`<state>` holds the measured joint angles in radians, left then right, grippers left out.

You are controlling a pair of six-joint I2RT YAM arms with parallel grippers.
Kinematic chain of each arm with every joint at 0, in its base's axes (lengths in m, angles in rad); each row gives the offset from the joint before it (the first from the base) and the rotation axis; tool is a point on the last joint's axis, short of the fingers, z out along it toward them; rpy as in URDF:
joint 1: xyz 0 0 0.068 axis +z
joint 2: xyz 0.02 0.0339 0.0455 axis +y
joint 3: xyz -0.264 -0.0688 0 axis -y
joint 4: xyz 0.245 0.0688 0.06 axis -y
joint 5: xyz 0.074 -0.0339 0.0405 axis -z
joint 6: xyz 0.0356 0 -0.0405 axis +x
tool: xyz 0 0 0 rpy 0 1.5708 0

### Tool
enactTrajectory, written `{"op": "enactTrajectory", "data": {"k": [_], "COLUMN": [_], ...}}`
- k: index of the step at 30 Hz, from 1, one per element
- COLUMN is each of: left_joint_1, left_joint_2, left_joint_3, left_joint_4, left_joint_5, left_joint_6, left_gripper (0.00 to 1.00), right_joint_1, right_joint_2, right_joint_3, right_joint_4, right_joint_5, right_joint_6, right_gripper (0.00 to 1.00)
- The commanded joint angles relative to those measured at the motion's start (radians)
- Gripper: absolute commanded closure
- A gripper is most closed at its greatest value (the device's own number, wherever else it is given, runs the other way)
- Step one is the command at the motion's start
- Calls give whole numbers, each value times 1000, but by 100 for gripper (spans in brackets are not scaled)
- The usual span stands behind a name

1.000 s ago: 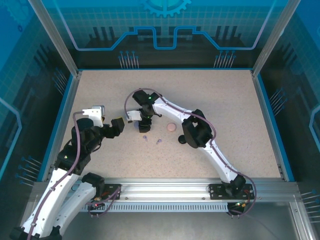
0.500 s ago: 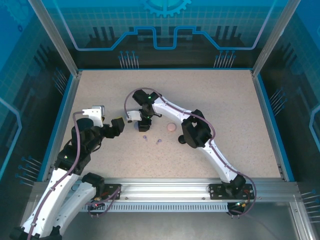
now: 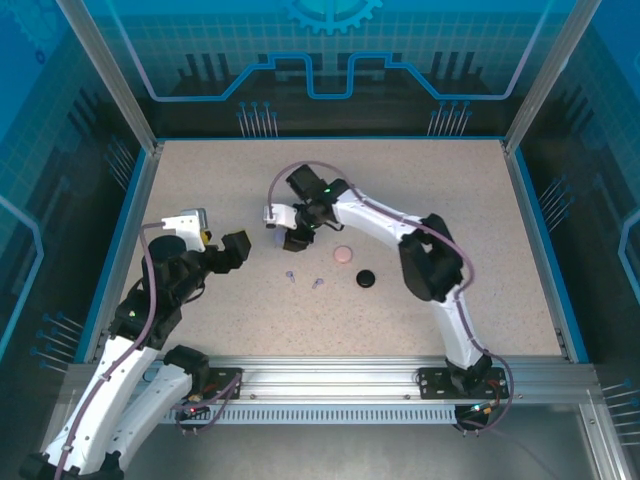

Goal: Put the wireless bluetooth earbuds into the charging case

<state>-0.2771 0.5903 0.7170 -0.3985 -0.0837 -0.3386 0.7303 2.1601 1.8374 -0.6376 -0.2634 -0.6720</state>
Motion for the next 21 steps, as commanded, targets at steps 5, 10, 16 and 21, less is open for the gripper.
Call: {"op": "enactTrajectory", "data": {"k": [5, 10, 16, 21], "left_joint_1": [9, 9, 9, 4], "left_joint_2": [63, 145, 253, 336], "left_joint_3": [-9, 22, 54, 42], "left_joint_4": [105, 178, 266, 380], "left_joint_5": [173, 369, 600, 743], "left_joint_6": [-102, -149, -210, -280], "left_gripper": [8, 11, 14, 16], "right_joint_1": [-20, -12, 11, 34], "right_joint_2": [-324, -524, -681, -740], "right_joint_3": [-288, -478, -611, -660], "right_joint_4": [210, 298, 353, 374], "right_joint_5": [22, 66, 110, 129], "right_joint_6": [52, 64, 62, 69], "right_gripper": [55, 55, 55, 55]}}
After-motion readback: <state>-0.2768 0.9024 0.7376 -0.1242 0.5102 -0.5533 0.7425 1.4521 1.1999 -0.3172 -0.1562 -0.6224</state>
